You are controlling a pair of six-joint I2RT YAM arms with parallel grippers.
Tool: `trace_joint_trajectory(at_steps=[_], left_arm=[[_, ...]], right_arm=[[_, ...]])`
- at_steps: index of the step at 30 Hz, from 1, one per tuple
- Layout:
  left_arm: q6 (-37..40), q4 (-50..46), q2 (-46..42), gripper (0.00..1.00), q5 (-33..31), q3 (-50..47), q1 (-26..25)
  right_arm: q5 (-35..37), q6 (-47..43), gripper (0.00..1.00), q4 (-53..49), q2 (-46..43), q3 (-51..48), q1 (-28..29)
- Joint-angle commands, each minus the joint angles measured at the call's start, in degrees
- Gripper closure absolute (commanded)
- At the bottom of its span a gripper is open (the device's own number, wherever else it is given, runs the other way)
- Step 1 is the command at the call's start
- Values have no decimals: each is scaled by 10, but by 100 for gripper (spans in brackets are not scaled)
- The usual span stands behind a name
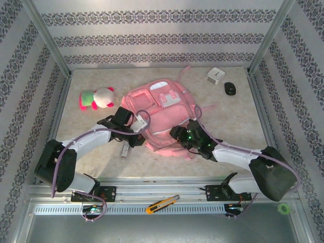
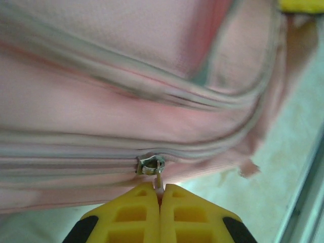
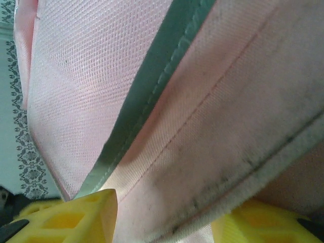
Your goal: Pack the student bag
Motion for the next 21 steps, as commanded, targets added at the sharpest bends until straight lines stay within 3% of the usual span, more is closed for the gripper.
trace_joint_trajectory(at_steps=[1,4,7,12,13,18,21], left_arm=[[40,-75,12,100,46,31,-50],[13,-64,13,97,52,47,-96],[-34,9,12,92,37,45,-145],[-83,90,-1,75,-1,27,-161],[-80,99,-22,66,-12,14,-160],[32,77,-148,27,-130,-14,-153],[187,65,-192,23,-179,-20,-133]], right_arm=[[15,7,51,68,29,18,-10],[7,4,52,87,48,35,-14],[-10,-5,52,94,66,59,-17],[-29,-33,52,83,61,80,-30],[-28,-46,51,72,51,83,-33],[-85,-114,44,-7,-11,96,-81],[-130,-160,43,-87,-57,106,-111]])
